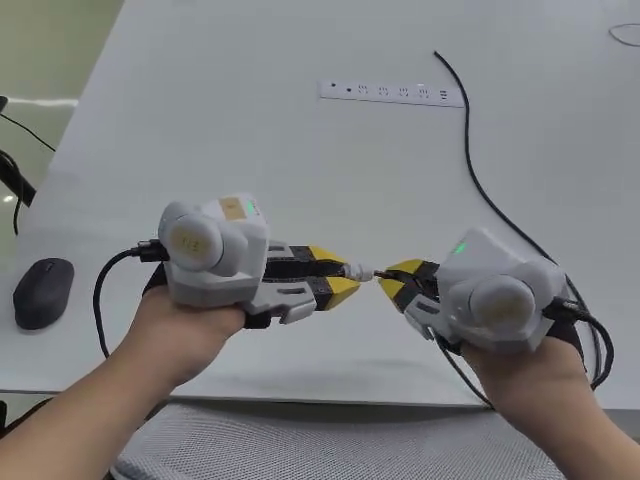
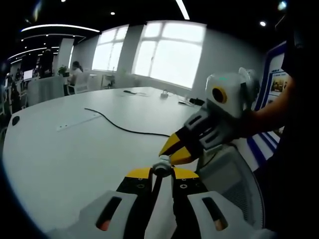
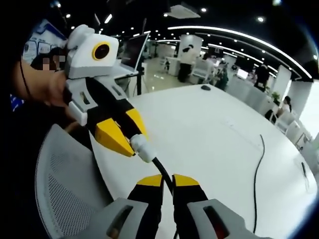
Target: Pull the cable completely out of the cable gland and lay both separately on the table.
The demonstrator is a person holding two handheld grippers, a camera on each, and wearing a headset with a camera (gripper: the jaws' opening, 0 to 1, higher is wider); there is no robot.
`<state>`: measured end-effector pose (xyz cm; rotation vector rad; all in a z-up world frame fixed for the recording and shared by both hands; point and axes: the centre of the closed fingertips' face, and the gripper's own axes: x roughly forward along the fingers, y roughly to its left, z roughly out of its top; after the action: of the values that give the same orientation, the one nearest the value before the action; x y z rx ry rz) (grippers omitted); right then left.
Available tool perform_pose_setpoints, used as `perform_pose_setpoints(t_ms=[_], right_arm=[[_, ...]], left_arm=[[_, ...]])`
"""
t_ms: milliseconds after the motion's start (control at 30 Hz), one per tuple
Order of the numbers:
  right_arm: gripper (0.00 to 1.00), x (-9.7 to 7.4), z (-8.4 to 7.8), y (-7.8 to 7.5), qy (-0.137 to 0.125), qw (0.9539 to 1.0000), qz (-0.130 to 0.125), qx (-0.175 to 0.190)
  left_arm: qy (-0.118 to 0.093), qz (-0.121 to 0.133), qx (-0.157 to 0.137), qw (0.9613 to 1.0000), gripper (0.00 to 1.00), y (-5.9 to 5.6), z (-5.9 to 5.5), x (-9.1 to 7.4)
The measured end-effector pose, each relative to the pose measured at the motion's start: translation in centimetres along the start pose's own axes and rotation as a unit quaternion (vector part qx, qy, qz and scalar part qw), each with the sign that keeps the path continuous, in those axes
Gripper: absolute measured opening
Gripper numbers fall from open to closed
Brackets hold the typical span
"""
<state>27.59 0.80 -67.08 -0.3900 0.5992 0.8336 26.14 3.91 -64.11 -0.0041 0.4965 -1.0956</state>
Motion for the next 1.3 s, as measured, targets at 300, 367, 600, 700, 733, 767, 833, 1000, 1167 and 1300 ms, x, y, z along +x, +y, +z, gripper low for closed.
perform_pose_setpoints(t_ms=[300, 367, 600, 700, 733, 767, 833, 1000, 1167, 1300], right_arm=[[0.0, 0.2, -2.3, -1.5, 0.017, 0.9973, -0.01, 0.071], [0.0, 0.2, -2.9, -1.9, 0.02, 0.9959, -0.014, 0.087], [0.0, 0.1, -5.3, -3.3, 0.031, 0.9833, -0.023, 0.178], [0.0, 0.1, -6.6, -3.7, 0.038, 0.975, -0.027, 0.218], [0.0, 0.1, -6.9, -3.9, 0.038, 0.9729, -0.029, 0.226], [0.0, 0.1, -7.3, -4.1, 0.039, 0.9703, -0.031, 0.237], [0.0, 0.1, -8.1, -4.3, 0.042, 0.9619, -0.033, 0.268], [0.0, 0.0, -10.0, -5.0, 0.052, 0.9473, -0.04, 0.313], [0.0, 0.2, -11.1, -5.2, 0.059, 0.9351, -0.041, 0.347], [0.0, 0.2, -11.0, -5.1, 0.059, 0.9361, -0.041, 0.344]], left_arm=[[-0.001, 0.003, -0.002, 1.0, 0.15, 0.2, 0.2, -0.2], [-0.002, 0.004, -0.003, 1.0, 0.15, 0.2, 0.2, -0.2], [-0.006, 0.004, -0.005, 1.0, 0.15, 0.3, 0.4, -0.1], [-0.007, 0.004, -0.005, 1.0, 0.15, 0.4, 0.4, 0.0], [-0.008, 0.003, -0.005, 0.9999, 0.15, 0.4, 0.5, 0.0], [-0.008, 0.003, -0.005, 0.9999, 0.15, 0.4, 0.5, 0.0], [-0.009, 0.003, -0.005, 0.9999, 0.15, 0.4, 0.6, 0.0], [-0.011, 0.001, -0.004, 0.9999, 0.15, 0.4, 0.7, 0.1], [-0.012, 0.0, -0.004, 0.9999, 0.15, 0.3, 0.7, 0.2], [-0.011, 0.0, -0.005, 0.9999, 0.15, 0.3, 0.7, 0.3]])
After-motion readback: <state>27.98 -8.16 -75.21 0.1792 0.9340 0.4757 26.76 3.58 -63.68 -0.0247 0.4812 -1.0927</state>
